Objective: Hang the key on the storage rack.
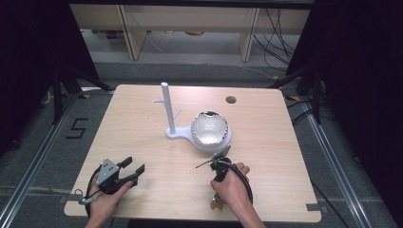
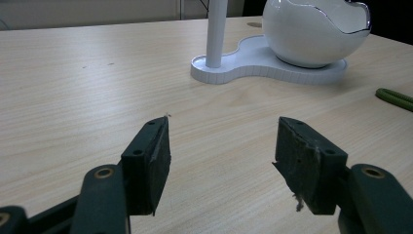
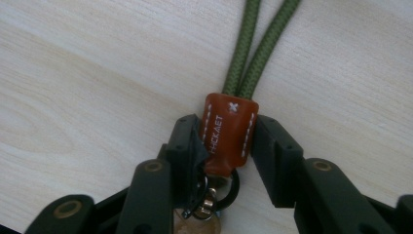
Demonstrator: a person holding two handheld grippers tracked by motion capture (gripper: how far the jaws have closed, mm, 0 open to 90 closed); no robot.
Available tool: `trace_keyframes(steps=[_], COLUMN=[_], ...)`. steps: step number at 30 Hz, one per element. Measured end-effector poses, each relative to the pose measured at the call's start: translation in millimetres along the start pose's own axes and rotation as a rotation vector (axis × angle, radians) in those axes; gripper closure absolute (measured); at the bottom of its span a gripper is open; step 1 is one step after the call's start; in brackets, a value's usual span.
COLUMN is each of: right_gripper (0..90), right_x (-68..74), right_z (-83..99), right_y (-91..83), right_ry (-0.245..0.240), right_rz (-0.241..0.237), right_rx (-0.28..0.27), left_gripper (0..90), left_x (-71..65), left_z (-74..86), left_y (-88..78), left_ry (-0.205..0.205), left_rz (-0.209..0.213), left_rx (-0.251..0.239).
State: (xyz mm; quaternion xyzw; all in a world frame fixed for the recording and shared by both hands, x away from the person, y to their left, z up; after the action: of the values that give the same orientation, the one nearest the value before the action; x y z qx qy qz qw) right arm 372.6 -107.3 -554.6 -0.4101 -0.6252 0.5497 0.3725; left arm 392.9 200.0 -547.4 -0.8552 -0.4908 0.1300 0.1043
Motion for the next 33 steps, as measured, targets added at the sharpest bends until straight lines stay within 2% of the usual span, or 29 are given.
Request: trace_keyframes(steps=[1, 2, 4, 6, 7, 10, 11, 12, 14, 15, 16, 18, 19, 20, 22, 23, 25, 26, 28, 29, 30, 33], right_gripper=[65.7, 66.2, 66.7, 67.4, 67.6, 67.9, 68.0, 68.0, 68.0, 68.0, 68.0, 68.0, 68.1, 68.1, 68.1, 68.2, 68.2, 68.2, 68.2, 68.2, 68.2, 68.2], right_x=[-1.1, -1.7, -0.4, -0.7, -3.2, -2.7, -4.3, -3.8, -5.0, -4.9, -1.9, -4.7, -6.3, -2.7, -3.9, -4.0, -2.6, -4.1, -3.8, -3.8, -1.2, -1.0], right_z=[-0.2, -0.2, 0.7, 1.0, 1.0, 2.5, 3.8, 3.2, 4.9, 5.4, 4.4, 5.3, 4.7, 5.9, 5.8, 5.9, 7.0, 5.5, 5.4, 5.4, 4.8, 6.0], right_y=[0.8, 1.0, 0.3, 1.1, 1.0, 0.3, -0.4, 0.3, -0.5, -0.5, 0.4, -0.9, -0.4, -3.3, -4.7, -5.2, -7.2, -7.0, -8.9, -8.9, -11.0, -13.6], right_ry=[-0.021, -0.022, -0.016, -0.024, -0.052, -0.039, -0.070, -0.058, -0.059, -0.070, -0.065, -0.077, -0.098, -0.064, -0.071, -0.086, -0.071, -0.105, -0.118, -0.118, -0.119, -0.130], right_rz=[0.003, 0.014, 0.011, 0.001, 0.007, -0.001, -0.014, -0.010, -0.003, -0.017, -0.076, -0.038, -0.043, -0.050, -0.035, -0.050, -0.055, -0.057, -0.074, -0.074, -0.106, -0.126], right_rx=[-0.001, -0.007, 0.001, -0.017, -0.017, -0.034, -0.023, -0.045, -0.046, -0.053, -0.078, -0.083, -0.103, -0.097, -0.124, -0.131, -0.148, -0.183, -0.223, -0.223, -0.265, -0.310], left_gripper=[37.0, 37.0, 37.0, 37.0, 37.1, 37.0, 37.1, 37.1, 37.1, 37.1, 37.2, 37.2, 37.2, 37.2, 37.2, 37.2, 37.2, 37.2, 37.2, 37.2, 37.2, 37.3], left_x=[0.0, -0.2, -0.3, -0.3, -0.4, -0.4, -0.4, -0.4, -0.5, -0.5, -0.5, -0.5, -0.6, -0.4, -0.5, -0.5, -0.4, -0.4, -0.2, -0.2, -0.3, -0.5], left_z=[0.0, 0.1, 0.0, 0.0, 0.1, 0.0, 0.0, 0.1, 0.1, 0.0, 0.0, 0.1, -0.2, 0.1, 0.1, 0.1, 0.1, 0.0, 0.1, 0.1, 0.0, 0.1], left_y=[0.0, -0.2, -0.1, -0.1, -0.2, -0.1, -0.1, 0.0, 0.1, 0.0, 0.1, 0.1, 0.9, 0.1, 0.1, 0.1, 0.1, 0.2, 0.0, 0.0, 0.2, 0.1], left_ry=[0.000, -0.001, -0.003, -0.001, -0.005, 0.000, 0.002, 0.003, 0.004, 0.004, 0.003, 0.001, 0.001, 0.003, 0.004, 0.003, -0.001, -0.002, -0.002, -0.002, -0.002, 0.000], left_rz=[0.000, -0.001, 0.000, 0.001, -0.001, 0.000, 0.000, -0.001, -0.001, -0.001, -0.001, -0.002, 0.003, -0.002, -0.002, -0.002, -0.002, -0.001, -0.003, -0.003, -0.003, -0.003], left_rx=[0.000, 0.000, -0.001, 0.000, -0.001, 0.000, 0.000, 0.001, 0.001, 0.001, 0.001, 0.002, -0.006, 0.002, 0.001, 0.002, 0.001, -0.001, 0.000, 0.000, 0.000, 0.001])
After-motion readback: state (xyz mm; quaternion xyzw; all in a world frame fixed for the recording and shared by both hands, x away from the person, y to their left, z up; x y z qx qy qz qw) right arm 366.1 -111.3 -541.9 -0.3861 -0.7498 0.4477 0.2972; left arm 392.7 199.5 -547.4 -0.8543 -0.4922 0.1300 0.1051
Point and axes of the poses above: each handheld gripper's, and its own axes: y roughly forward along the jaws, z roughly out of its underside, x roughly to its left, the point moved 8 cm from there along y, roughly forward along the jaws, and after that the axes turned 1 degree about -y, right-handed, at the moved point
